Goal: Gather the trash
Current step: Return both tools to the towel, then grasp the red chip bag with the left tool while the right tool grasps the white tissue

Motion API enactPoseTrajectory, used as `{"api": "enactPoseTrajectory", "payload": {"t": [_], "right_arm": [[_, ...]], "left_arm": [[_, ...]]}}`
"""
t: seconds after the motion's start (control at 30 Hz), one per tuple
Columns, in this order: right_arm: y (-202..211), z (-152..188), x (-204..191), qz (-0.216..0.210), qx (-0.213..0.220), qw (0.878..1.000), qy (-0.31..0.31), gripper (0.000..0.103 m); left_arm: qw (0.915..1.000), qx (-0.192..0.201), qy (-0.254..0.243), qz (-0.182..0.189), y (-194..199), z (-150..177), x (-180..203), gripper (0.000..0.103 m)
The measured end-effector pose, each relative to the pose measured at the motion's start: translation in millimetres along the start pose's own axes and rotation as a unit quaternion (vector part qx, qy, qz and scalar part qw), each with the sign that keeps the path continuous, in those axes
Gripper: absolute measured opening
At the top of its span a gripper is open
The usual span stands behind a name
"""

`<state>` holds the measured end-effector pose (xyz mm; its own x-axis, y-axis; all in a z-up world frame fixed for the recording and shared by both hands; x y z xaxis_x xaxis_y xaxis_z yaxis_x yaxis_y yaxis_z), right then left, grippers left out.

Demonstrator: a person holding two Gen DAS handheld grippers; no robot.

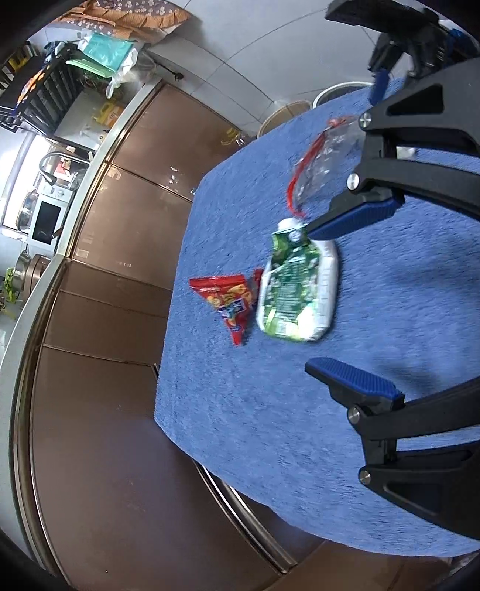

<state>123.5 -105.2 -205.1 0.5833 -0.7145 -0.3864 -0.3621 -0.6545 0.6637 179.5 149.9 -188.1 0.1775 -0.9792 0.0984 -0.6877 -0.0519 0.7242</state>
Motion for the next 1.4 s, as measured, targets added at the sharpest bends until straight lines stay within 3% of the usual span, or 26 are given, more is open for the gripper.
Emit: {"api": "enactPoseTrajectory", "payload": {"t": [0.33,0.43,0.5,0.6,1.0,1.03,1.07,1.17,1.27,1.4], "right_arm": [[-29,-3,18,-0.013,-0.026,1.0,-0.002,0.057],[-32,-4,17,-0.018,-0.032,0.999,0.013,0.039],[-35,-3,16,-0.031,-0.038,0.999,0.018,0.018],[-35,-1,13,-0.04,-0.046,0.998,0.031,0.011],[-24,-1,18,-0.091,-0.036,0.995,0.005,0.01],[-24,-1,19,-0.092,-0.035,0.995,0.004,0.01],[-24,-1,19,-0.094,-0.035,0.995,0.002,0.01],[-23,-2,21,-0.097,-0.036,0.995,0.003,0.01],[-25,-3,20,-0.099,-0.036,0.994,0.004,0.009],[-23,-4,20,-0.092,-0.031,0.995,0.007,0.009]], "left_arm": [[0.9999,-0.011,-0.008,-0.006,-53,-30,14,0.064],[0.9999,-0.01,-0.011,-0.009,-65,-40,17,0.064],[0.9998,-0.009,-0.013,-0.012,-73,-46,18,0.064],[0.9996,-0.009,-0.018,-0.019,-85,-56,21,0.064],[0.9987,-0.027,-0.035,-0.025,-130,-75,41,0.063],[0.9986,-0.031,-0.034,-0.024,-134,-74,41,0.059],[0.9987,-0.033,-0.033,-0.022,-137,-72,41,0.044],[0.9983,-0.041,-0.036,-0.021,-143,-67,40,0.022],[0.9983,-0.036,-0.038,-0.025,-142,-68,40,0.013],[0.999,-0.023,-0.032,-0.023,-133,-75,40,0.01]]}}
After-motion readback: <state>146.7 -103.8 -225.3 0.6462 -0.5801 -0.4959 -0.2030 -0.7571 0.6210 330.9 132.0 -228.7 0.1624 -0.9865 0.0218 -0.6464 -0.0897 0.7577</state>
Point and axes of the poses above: each gripper's, at about its wrist camera, not at the fingertips, and y roughly against the way its jaws point, x to its right, z to its underside, the point moved 8 cm from there along -y, roughly the way its jaws point, and after that the axes turned 14 degrees about -z, right-handed, at the moved point
